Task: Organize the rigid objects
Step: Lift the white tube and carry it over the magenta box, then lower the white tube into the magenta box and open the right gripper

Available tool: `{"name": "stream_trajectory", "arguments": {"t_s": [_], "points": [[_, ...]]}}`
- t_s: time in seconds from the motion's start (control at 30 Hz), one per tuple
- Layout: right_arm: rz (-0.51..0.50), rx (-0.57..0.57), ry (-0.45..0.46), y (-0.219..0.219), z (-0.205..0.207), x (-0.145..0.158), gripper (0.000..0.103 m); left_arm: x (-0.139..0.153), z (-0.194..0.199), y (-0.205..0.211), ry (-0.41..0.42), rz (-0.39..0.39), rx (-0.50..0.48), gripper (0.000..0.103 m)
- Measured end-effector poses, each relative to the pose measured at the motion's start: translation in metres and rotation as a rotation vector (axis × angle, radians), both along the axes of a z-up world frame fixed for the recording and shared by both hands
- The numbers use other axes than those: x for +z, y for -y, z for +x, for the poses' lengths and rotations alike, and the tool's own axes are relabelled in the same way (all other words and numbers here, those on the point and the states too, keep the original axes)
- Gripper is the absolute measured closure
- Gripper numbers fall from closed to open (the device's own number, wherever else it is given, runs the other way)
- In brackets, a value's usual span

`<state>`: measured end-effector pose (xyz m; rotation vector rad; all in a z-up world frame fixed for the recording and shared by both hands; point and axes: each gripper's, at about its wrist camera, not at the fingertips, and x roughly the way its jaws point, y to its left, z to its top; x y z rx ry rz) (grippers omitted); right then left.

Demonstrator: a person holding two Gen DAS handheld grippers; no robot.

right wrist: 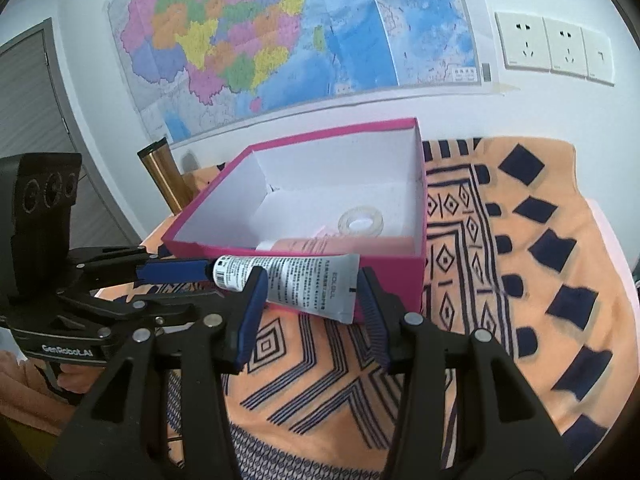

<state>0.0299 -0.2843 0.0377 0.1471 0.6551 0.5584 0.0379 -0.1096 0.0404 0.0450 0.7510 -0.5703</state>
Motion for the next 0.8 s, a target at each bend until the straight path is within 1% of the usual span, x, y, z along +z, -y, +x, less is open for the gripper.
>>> {"name": "stream_trajectory", "arguments": {"t_s": [0.27, 0.57, 0.8], "points": [[-0.007, 0.0, 0.028, 0.0, 0.014, 0.01, 0.054, 0.009, 0.013, 0.001, 0.017, -0.003, 0.021, 0.06], [-0.009, -0.001, 0.032, 0.0, 0.029, 0.012, 0.054, 0.01, 0.028, 0.002, 0.022, 0.01, 0.05, 0.06], [-0.016, -0.004, 0.016, -0.004, 0.045, 0.011, 0.054, 0.005, 0.046, 0.002, -0.008, 0.022, 0.067, 0.061]]}}
